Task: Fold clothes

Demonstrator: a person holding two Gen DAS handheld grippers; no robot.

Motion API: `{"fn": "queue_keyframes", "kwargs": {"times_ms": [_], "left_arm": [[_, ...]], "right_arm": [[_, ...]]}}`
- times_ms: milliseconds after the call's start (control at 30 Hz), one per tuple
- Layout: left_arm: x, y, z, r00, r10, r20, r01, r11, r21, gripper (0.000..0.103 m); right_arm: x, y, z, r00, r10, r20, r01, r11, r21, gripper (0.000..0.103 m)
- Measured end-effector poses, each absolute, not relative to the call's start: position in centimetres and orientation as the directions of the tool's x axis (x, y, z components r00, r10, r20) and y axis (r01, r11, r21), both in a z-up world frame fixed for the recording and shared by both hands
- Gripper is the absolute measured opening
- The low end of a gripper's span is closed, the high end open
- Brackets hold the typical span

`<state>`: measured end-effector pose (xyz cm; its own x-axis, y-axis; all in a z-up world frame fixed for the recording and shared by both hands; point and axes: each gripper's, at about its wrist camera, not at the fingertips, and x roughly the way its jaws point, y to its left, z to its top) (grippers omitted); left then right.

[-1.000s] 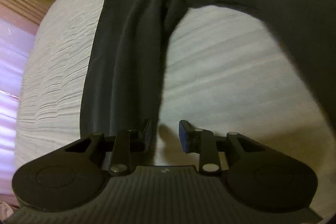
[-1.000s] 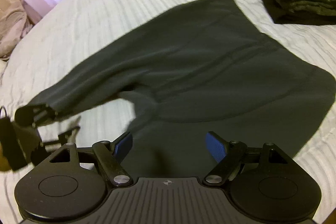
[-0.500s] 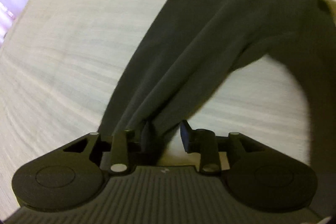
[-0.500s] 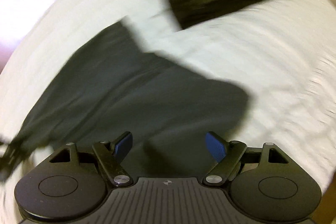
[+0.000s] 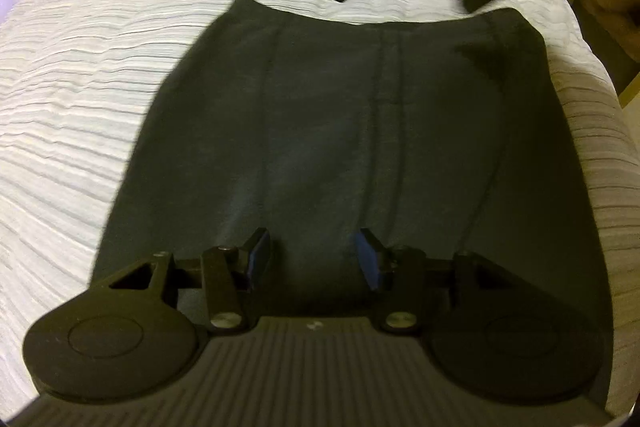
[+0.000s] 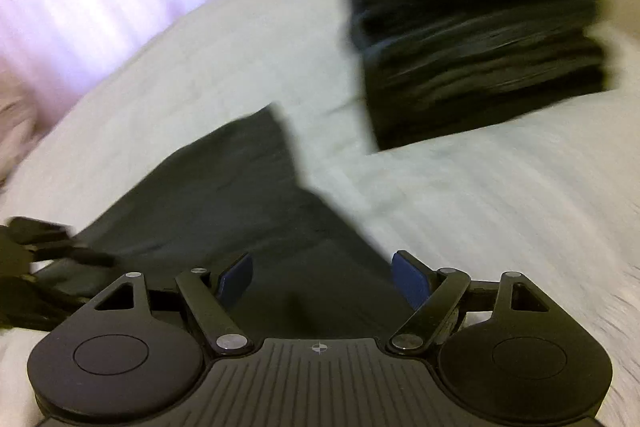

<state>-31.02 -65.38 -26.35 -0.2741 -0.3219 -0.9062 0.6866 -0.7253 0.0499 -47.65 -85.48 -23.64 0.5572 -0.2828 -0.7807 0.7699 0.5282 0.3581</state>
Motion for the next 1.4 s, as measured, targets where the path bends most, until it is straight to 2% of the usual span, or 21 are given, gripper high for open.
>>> {"fn": "queue_keyframes", "kwargs": {"times_ms": [100, 200, 233, 267, 300, 333, 433, 533, 700, 767, 800, 833, 867, 900, 1033, 1133, 1400], "left_arm": [[-31.4, -64.2, -26.6, -0.254, -0.311, -0.916, 0.699, -0.713, 0.049, 0.044], [-30.8, -62.8, -26.5, -0.233, -0.297, -0.926, 0.722, -0.691, 0.040, 0.044], [-30.5, -62.4, -26.5, -0.225, -0.295, -0.928, 0.731, -0.681, 0.039, 0.044], [-30.1, -62.0, -26.4, -0.219, -0.294, -0.931, 0.740, -0.672, 0.038, 0.044], [-29.7, -61.6, -26.3, -0.212, -0.292, -0.933, 0.749, -0.662, 0.037, 0.044], [-29.5, -61.3, -26.2, -0.209, -0.293, -0.933, 0.759, -0.651, 0.034, 0.044], [-29.2, -60.9, -25.7, -0.212, -0.306, -0.928, 0.779, -0.627, 0.028, 0.044], [-29.8, -60.9, -25.8, -0.220, -0.314, -0.923, 0.793, -0.609, 0.018, 0.044], [-29.9, -59.3, -25.5, -0.221, -0.322, -0.920, 0.803, -0.596, 0.016, 0.044], [-29.1, -58.1, -25.2, -0.215, -0.324, -0.921, 0.818, -0.575, 0.011, 0.044], [-28.6, -57.5, -25.1, -0.208, -0.325, -0.923, 0.827, -0.562, 0.012, 0.045], [-27.7, -56.6, -24.9, -0.195, -0.327, -0.925, 0.841, -0.541, 0.014, 0.045], [-26.7, -55.6, -24.8, -0.180, -0.329, -0.927, 0.855, -0.519, 0.018, 0.046], [-25.7, -54.6, -24.6, -0.166, -0.330, -0.929, 0.868, -0.496, 0.021, 0.047], [-20.9, -50.3, -24.3, -0.059, -0.353, -0.934, 0.919, -0.384, 0.087, 0.049], [-16.3, -47.1, -24.3, 0.058, -0.358, -0.932, 0.939, -0.296, 0.172, 0.049], [-2.5, -42.4, -25.7, 0.293, -0.363, -0.885, 0.892, -0.229, 0.389, 0.049]], "right_arm": [[-44.8, -89.1, -26.1, 0.564, -0.120, -0.817, 0.695, 0.603, 0.391, 0.080], [-42.6, -90.7, -28.2, 0.540, -0.017, -0.841, 0.625, 0.677, 0.388, 0.078], [-42.2, -90.8, -28.5, 0.536, 0.003, -0.844, 0.610, 0.690, 0.390, 0.054], [-41.9, -90.9, -28.6, 0.520, 0.004, -0.854, 0.603, 0.706, 0.371, 0.043], [-41.6, -90.9, -28.6, 0.506, 0.006, -0.863, 0.596, 0.721, 0.355, 0.039], [-41.5, -91.0, -28.5, 0.503, 0.012, -0.864, 0.590, 0.726, 0.354, 0.030], [-41.7, -91.1, -27.4, 0.512, 0.006, -0.859, 0.574, 0.741, 0.347, 0.026], [-41.9, -92.5, -25.8, 0.537, -0.049, -0.842, 0.565, 0.762, 0.317, 0.026], [-40.6, -93.3, -28.3, 0.484, -0.046, -0.874, 0.587, 0.758, 0.285, 0.026], [-40.7, -93.1, -28.6, 0.479, -0.066, -0.876, 0.622, 0.730, 0.285, 0.031], [-40.9, -92.9, -28.5, 0.476, -0.083, -0.875, 0.637, 0.719, 0.278, 0.037], [-41.0, -92.4, -28.1, 0.462, -0.119, -0.879, 0.655, 0.713, 0.248, 0.054], [-41.1, -91.9, -27.6, 0.442, -0.157, -0.883, 0.675, 0.706, 0.213, 0.062], [-41.4, -91.4, -27.0, 0.427, -0.190, -0.884, 0.697, 0.692, 0.187, 0.065], [-42.3, -89.0, -24.6, 0.428, -0.255, -0.867, 0.745, 0.643, 0.179, 0.065], [-41.3, -85.7, -23.1, 0.472, -0.228, -0.852, 0.717, 0.661, 0.220, 0.065], [-33.1, -74.9, -24.1, 0.545, 0.025, -0.838, 0.523, 0.771, 0.364, 0.065]]}}
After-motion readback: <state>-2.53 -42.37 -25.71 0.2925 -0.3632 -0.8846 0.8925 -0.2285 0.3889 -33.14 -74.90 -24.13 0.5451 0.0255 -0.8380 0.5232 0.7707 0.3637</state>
